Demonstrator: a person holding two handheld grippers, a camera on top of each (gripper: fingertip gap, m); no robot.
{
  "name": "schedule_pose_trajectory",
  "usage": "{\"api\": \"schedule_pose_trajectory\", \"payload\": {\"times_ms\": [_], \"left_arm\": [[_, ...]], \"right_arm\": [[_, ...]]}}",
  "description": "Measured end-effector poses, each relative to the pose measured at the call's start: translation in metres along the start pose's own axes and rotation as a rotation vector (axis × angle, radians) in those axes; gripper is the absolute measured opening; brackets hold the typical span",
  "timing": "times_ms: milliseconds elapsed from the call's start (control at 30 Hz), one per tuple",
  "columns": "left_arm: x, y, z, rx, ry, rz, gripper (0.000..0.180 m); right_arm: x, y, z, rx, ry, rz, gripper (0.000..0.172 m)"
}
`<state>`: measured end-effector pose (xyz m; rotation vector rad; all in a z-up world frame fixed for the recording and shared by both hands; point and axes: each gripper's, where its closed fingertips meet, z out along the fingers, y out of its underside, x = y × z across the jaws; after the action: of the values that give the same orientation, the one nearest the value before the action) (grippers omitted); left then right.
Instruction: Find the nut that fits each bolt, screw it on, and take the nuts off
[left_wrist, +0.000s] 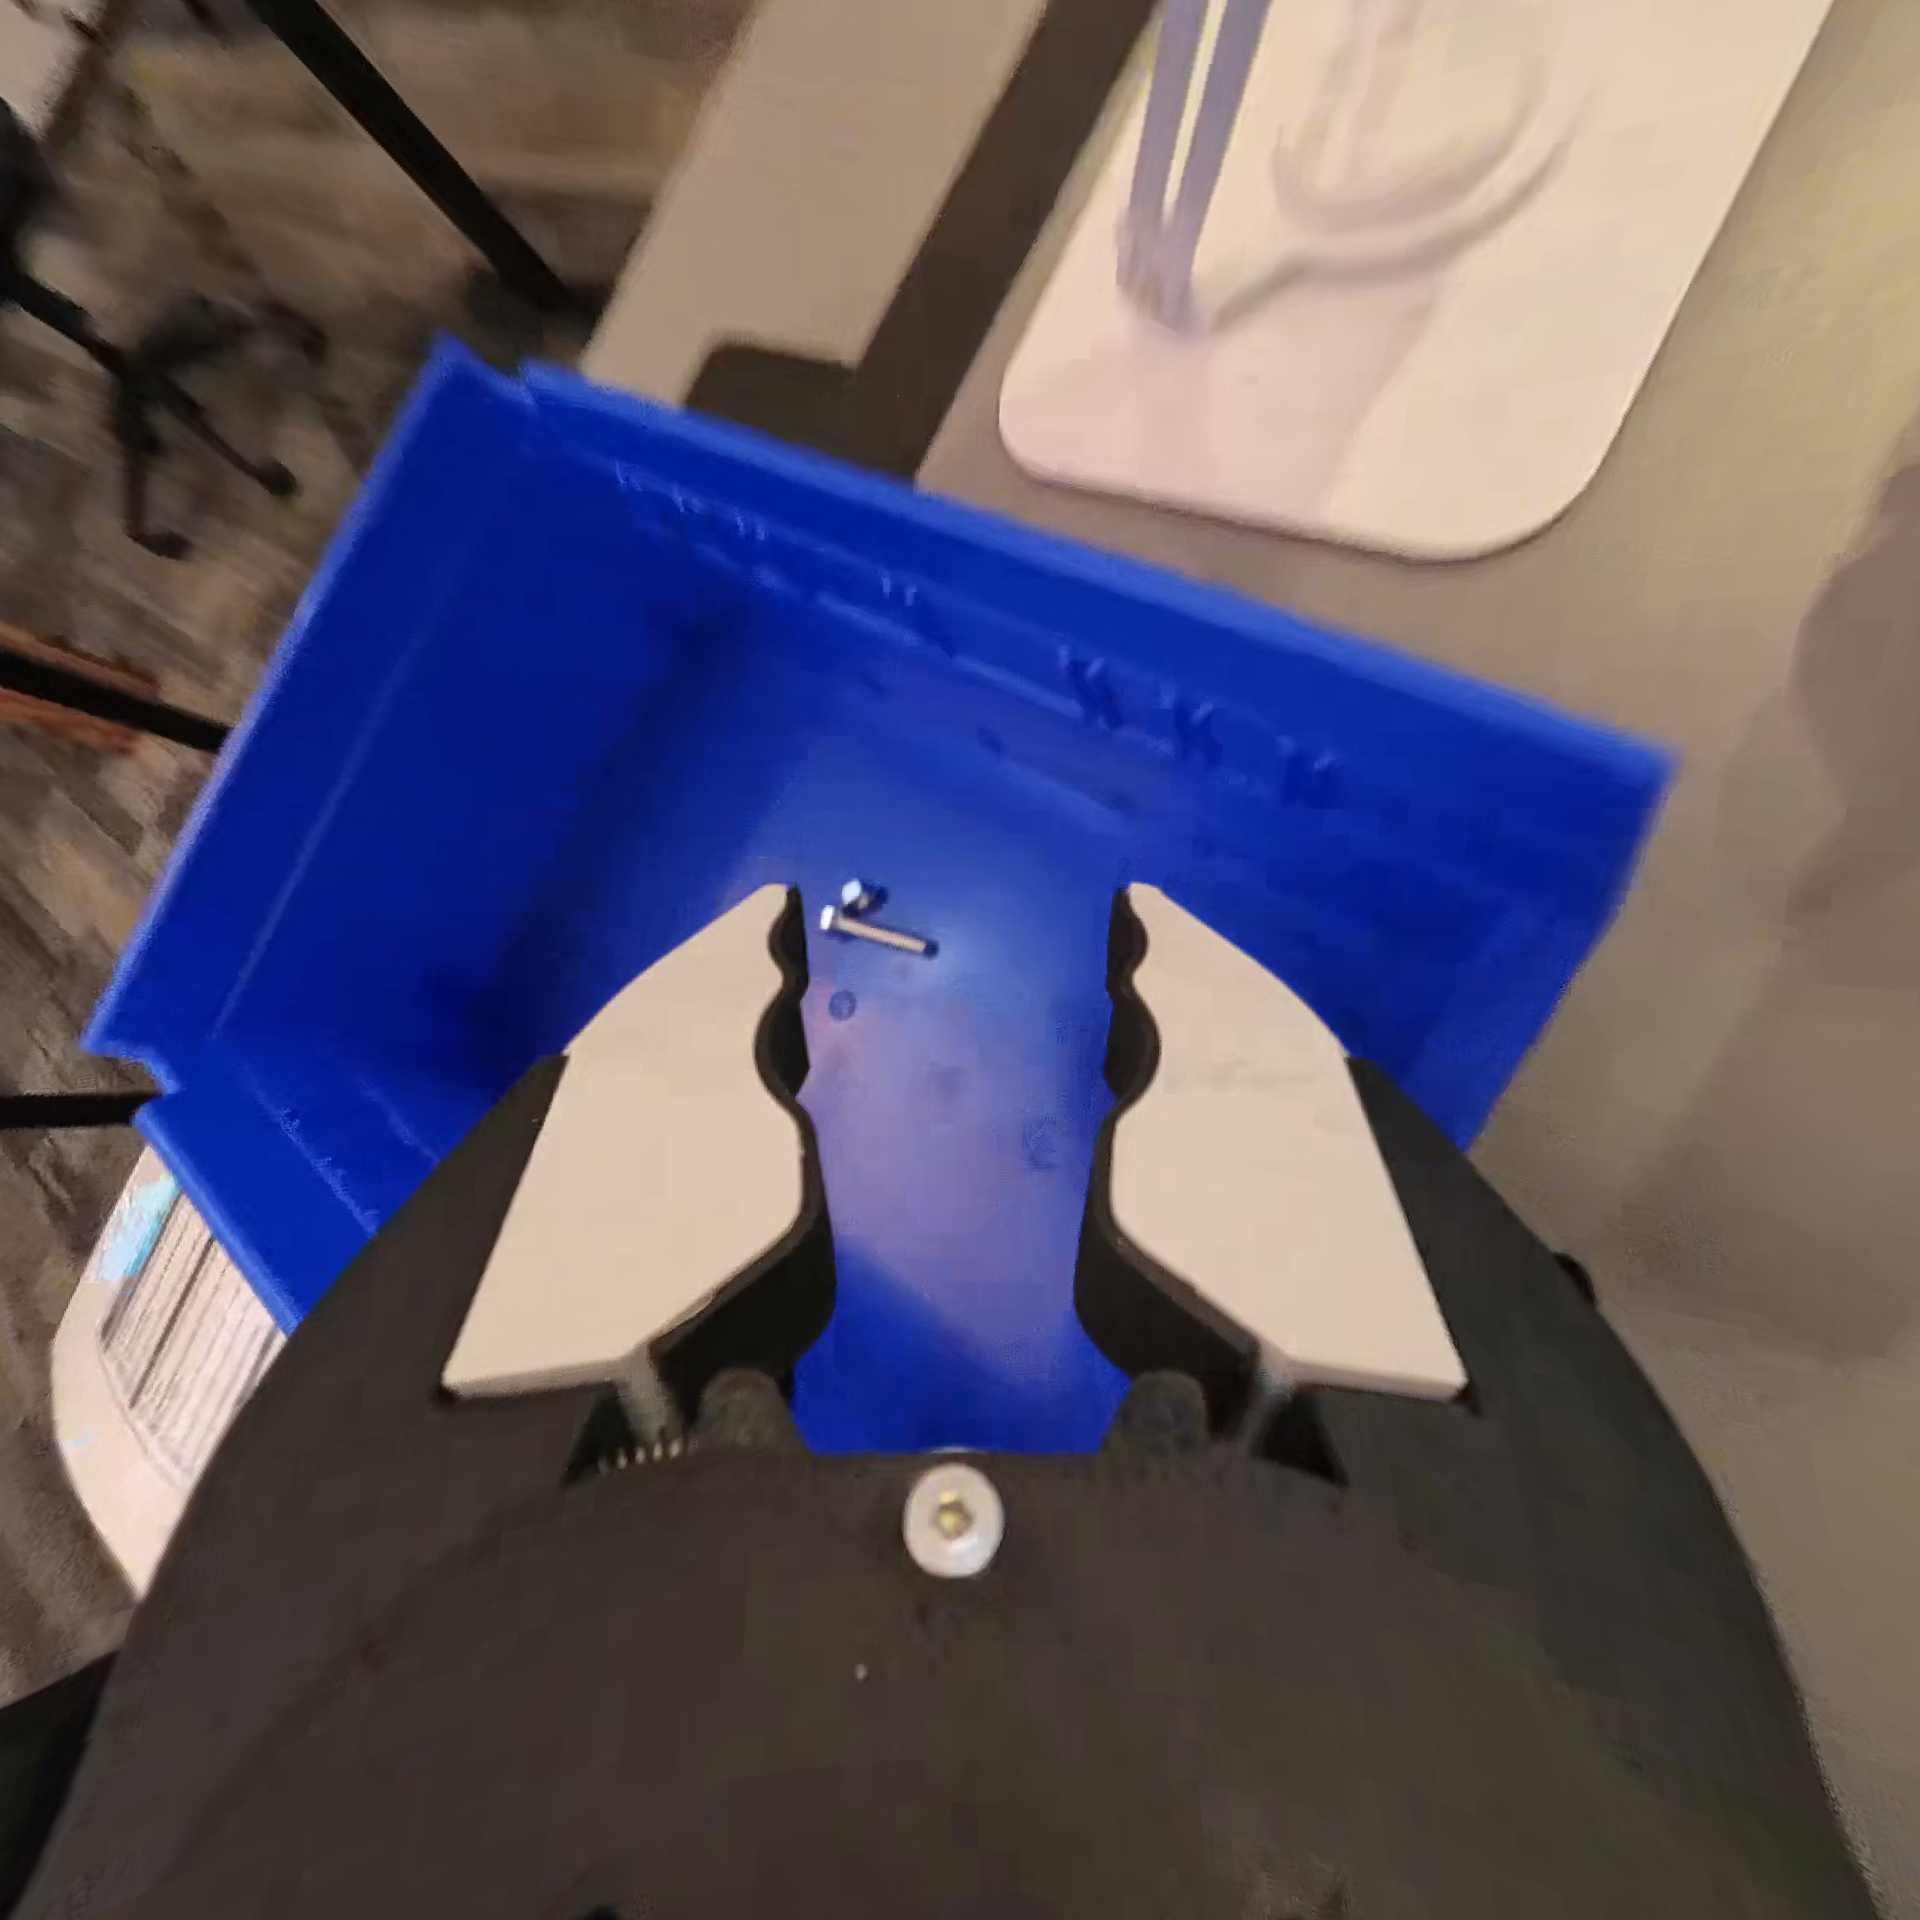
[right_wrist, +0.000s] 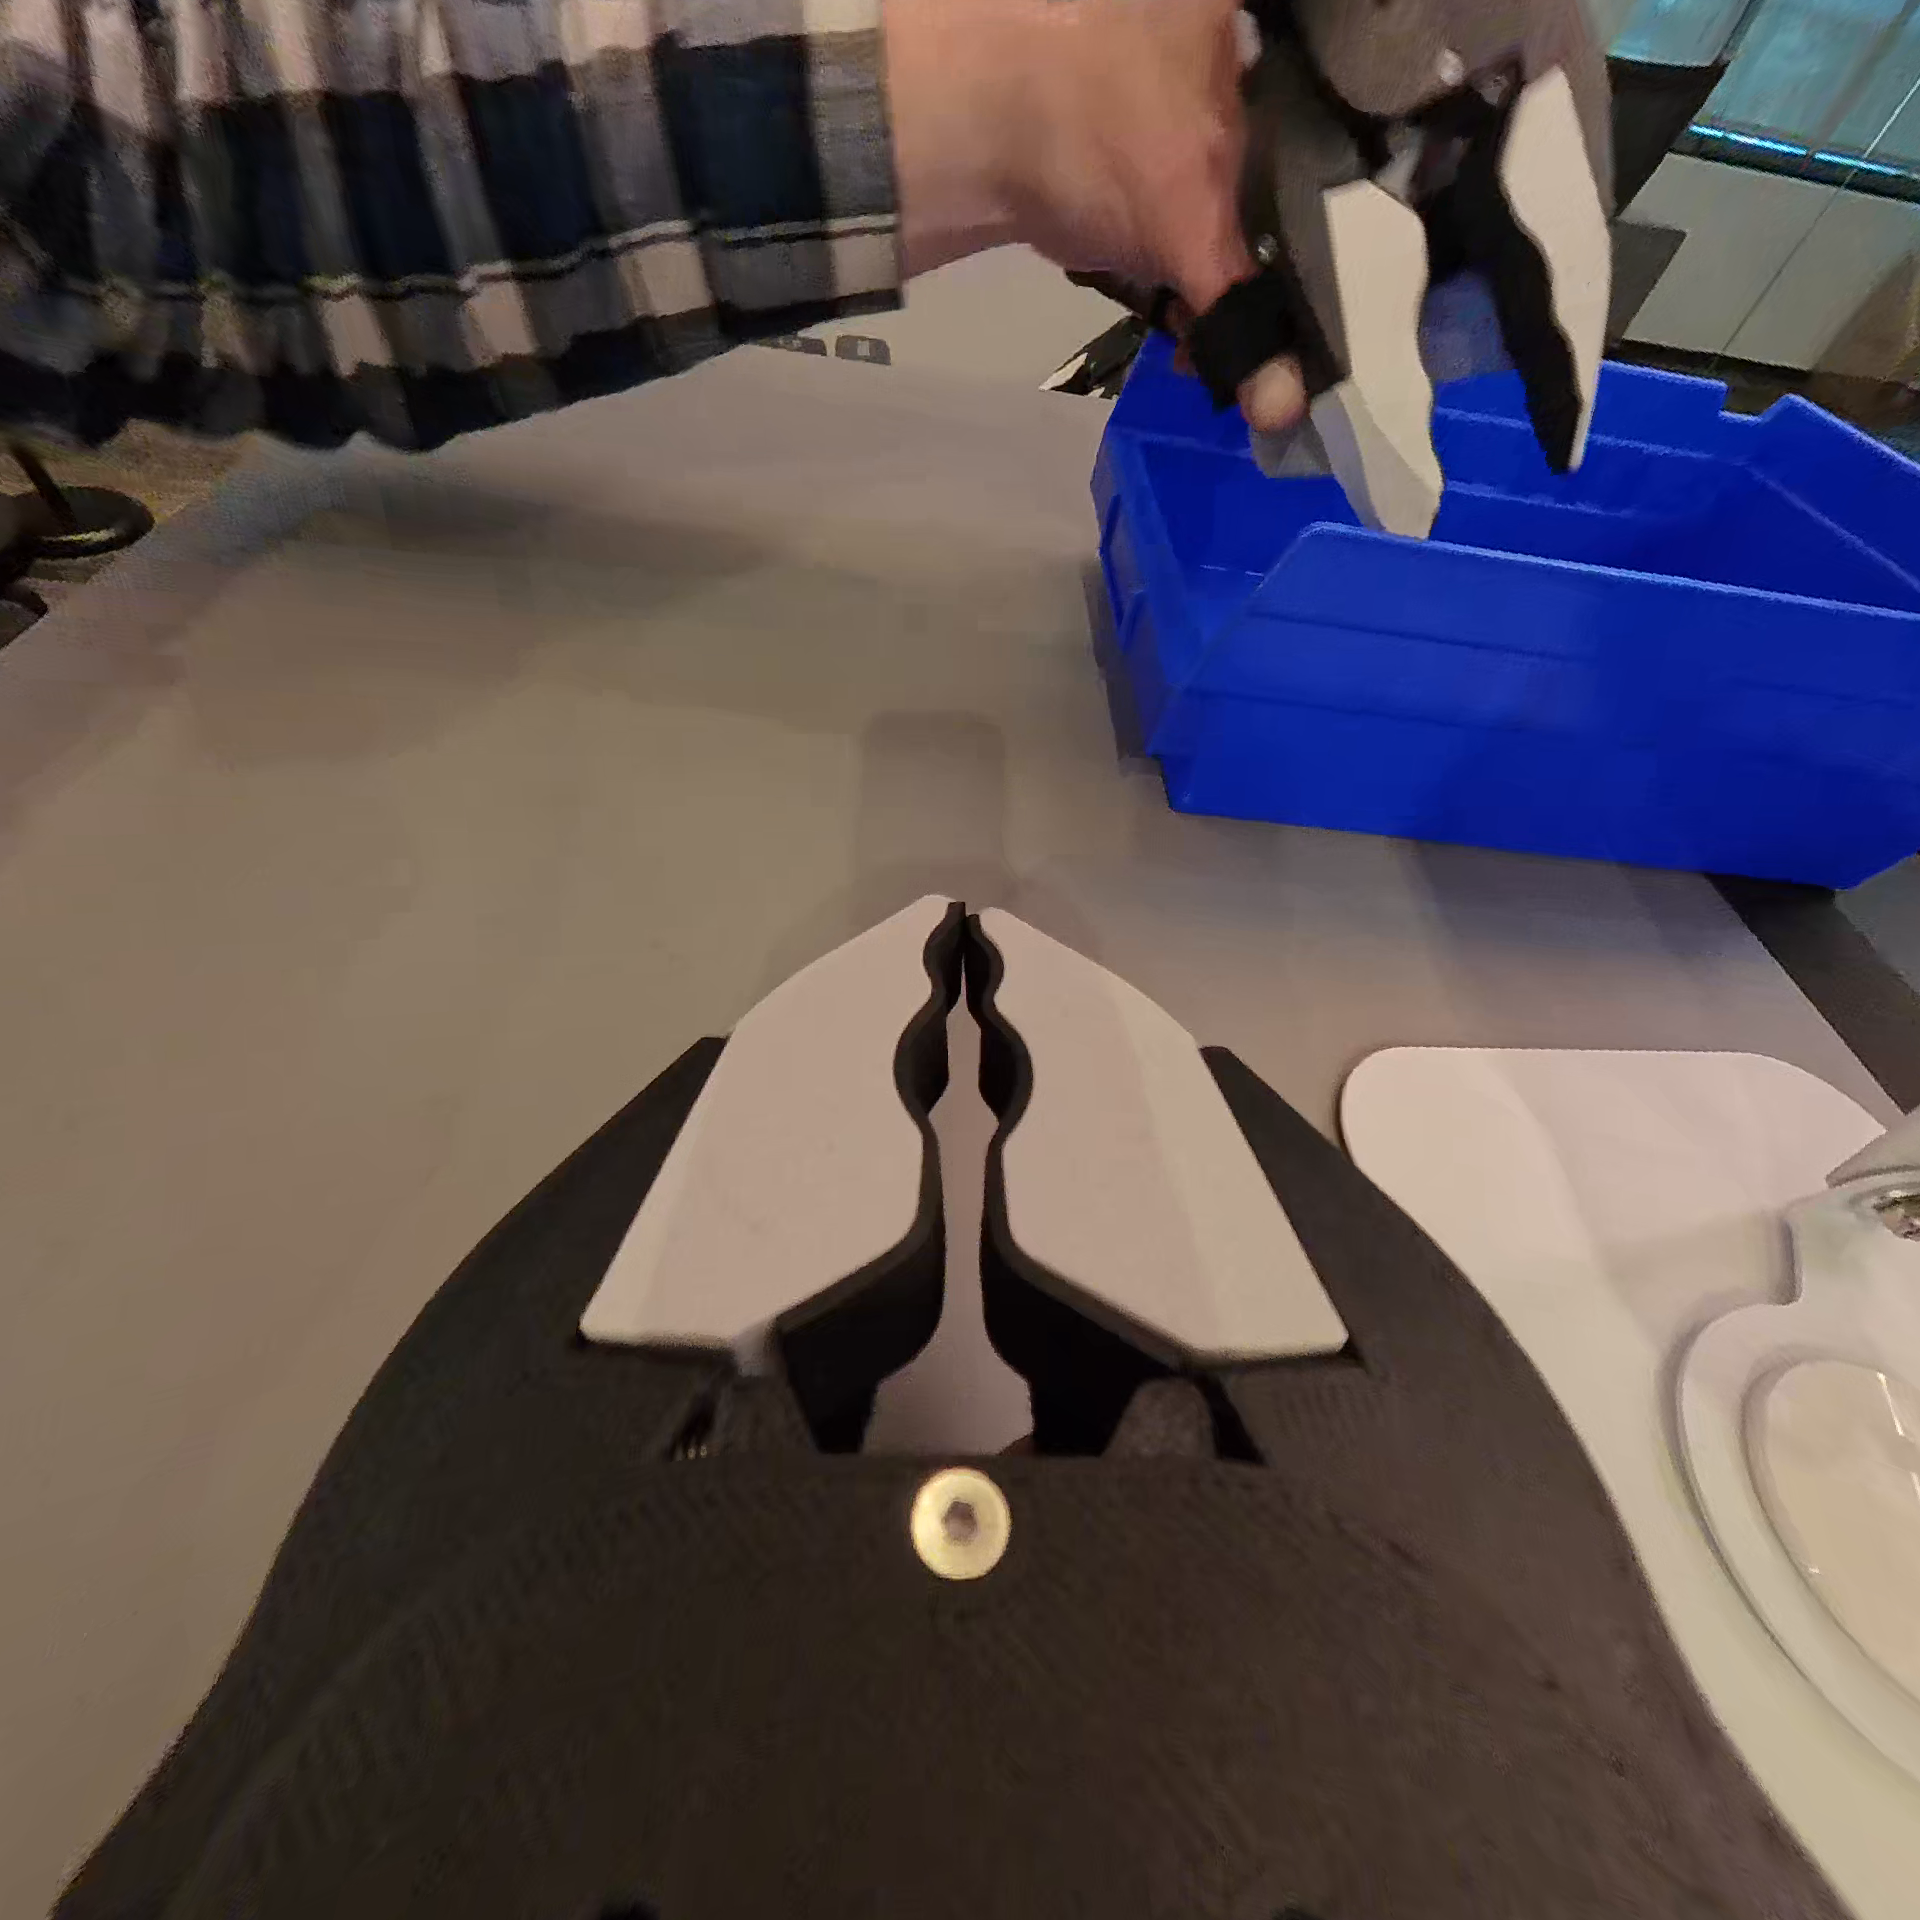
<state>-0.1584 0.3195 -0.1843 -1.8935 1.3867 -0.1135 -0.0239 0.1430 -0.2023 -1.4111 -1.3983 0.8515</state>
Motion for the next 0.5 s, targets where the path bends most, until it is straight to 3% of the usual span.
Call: {"api": "schedule_pose_trajectory", "payload": {"times_ms": [300,500], "left_arm": [[-0.027,0.041,0.053,-0.303,0.111,0.105,0.057],[-0.026,0.052,0.069,-0.36,0.197,0.109,0.055]], "right_arm": [[-0.008,0.004,0.003,-0.033,-0.038,-0.032,0.0],[-0.007,0.004,0.003,-0.029,-0.042,-0.024,0.0]]}}
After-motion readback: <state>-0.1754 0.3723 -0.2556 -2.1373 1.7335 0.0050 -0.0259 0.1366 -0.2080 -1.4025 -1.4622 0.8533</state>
